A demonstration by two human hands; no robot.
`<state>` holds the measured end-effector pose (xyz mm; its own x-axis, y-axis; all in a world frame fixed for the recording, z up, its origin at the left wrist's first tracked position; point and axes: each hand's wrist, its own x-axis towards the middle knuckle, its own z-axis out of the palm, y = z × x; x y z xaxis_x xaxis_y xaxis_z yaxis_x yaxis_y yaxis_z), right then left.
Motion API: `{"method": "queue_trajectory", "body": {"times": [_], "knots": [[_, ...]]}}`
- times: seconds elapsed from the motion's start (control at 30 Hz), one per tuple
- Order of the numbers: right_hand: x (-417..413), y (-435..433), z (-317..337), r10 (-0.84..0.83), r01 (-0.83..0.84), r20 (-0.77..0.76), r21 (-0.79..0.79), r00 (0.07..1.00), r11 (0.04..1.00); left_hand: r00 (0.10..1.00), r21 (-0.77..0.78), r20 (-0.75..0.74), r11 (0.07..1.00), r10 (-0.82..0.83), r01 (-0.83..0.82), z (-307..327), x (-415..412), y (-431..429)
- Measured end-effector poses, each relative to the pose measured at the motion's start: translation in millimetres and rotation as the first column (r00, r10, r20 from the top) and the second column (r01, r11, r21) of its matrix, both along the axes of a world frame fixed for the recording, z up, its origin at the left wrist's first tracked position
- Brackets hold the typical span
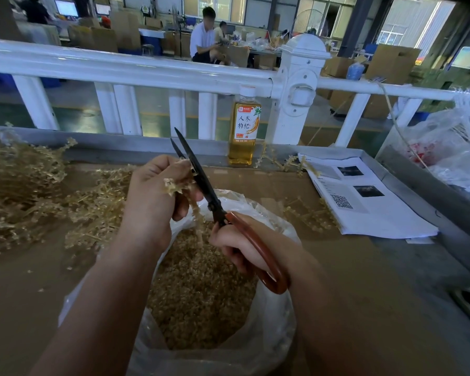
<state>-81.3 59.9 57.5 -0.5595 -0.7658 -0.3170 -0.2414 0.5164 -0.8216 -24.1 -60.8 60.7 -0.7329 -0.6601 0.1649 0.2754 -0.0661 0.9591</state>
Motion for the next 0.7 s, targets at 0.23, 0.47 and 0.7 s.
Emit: {"method": "queue_trajectory", "body": {"times": [0.23, 0.47, 0.7], "knots": [[6.6, 2.6, 7.7, -0.021, 0.021, -0.004, 0.013, 1.000, 1.000, 1.000, -0.016, 0.009, 1.000, 0.005, -0.005, 0.5, 0.3, 2.9], [11.4, 4.6, 15.0, -0.030, 0.029, 0.029, 0.018, 0.999, 0.999, 1.000, 0.012, -0.002, 1.000, -0.023, 0.023, 1.4, 0.1, 1.9], [15.2, 1.9, 23.5, -0.046, 0.043, 0.055, 0.046, 0.997, 0.998, 0.999, 0.019, -0.009, 0.999, -0.032, 0.032, 1.2, -0.4, 1.7]]}}
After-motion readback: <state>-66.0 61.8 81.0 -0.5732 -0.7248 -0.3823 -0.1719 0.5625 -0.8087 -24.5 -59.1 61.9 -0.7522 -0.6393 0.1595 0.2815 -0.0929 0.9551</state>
